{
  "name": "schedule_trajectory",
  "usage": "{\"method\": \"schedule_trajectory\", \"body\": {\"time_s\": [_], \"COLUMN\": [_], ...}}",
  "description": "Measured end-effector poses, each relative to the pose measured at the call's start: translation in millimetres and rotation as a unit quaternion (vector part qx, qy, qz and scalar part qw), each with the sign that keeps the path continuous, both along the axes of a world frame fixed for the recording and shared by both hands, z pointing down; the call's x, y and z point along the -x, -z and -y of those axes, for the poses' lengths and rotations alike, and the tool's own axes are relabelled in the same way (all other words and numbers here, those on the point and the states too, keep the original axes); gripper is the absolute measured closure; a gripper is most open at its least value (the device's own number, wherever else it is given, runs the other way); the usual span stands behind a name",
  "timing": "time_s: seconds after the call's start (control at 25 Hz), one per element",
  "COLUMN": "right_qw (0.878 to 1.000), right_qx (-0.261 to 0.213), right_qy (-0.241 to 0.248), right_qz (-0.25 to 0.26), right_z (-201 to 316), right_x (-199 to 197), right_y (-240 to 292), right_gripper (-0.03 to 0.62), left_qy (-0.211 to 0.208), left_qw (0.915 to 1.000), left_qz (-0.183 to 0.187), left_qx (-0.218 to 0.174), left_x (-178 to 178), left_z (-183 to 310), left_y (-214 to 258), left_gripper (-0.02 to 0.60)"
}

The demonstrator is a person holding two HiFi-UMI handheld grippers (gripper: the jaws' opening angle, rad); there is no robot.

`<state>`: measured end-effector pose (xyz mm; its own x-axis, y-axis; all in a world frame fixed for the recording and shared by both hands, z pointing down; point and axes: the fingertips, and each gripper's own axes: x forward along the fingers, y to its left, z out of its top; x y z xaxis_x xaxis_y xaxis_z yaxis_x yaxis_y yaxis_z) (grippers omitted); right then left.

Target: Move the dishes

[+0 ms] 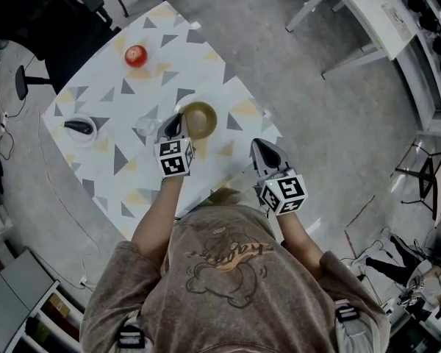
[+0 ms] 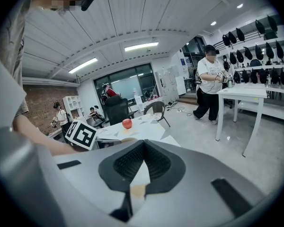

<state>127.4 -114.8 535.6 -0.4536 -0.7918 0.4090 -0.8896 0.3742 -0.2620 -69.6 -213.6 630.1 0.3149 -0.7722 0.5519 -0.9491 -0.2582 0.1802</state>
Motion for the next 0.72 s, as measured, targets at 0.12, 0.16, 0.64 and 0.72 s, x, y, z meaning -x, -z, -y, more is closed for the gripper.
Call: {"method": "schedule_trajectory", "body": {"time_s": [0.12,0.16,0.64,0.72], "right_qw": [1.000,1.000,1.000,1.000], "right_qx": [-0.003,-0.004,-0.025,-0.030], "right_qy": [0.000,-0.001,-0.002,0.000], "right_qz": [0.000,0.000,0.002,0.003], "right_z": [-1.9,-2.9,-15.8,-18.1], "right_x": [1.4,1.8,6.4,8.0], "right_y": [2.2,2.7,13.1,15.6], "right_gripper": [0.588,0.588,0.588,0.588], "left_qy": [0.001,0.001,-0.012,-0.012], "left_qw": [1.0000,0.9999,0.9986,0.9983], "left_qz": [-0.008,-0.010,-0.040,-0.044], "left_qx": [-0.005,-0.007,-0.033,-0.036], "left_x": [-0.4,-0.4,-3.9,-2.6], "left_z": [-0.4,-0.8,-18.7,-24.2], "left_y": [6.2,8.2,43.9,51.1], "left_gripper": [0.554,0.554,0.554,0.554]}}
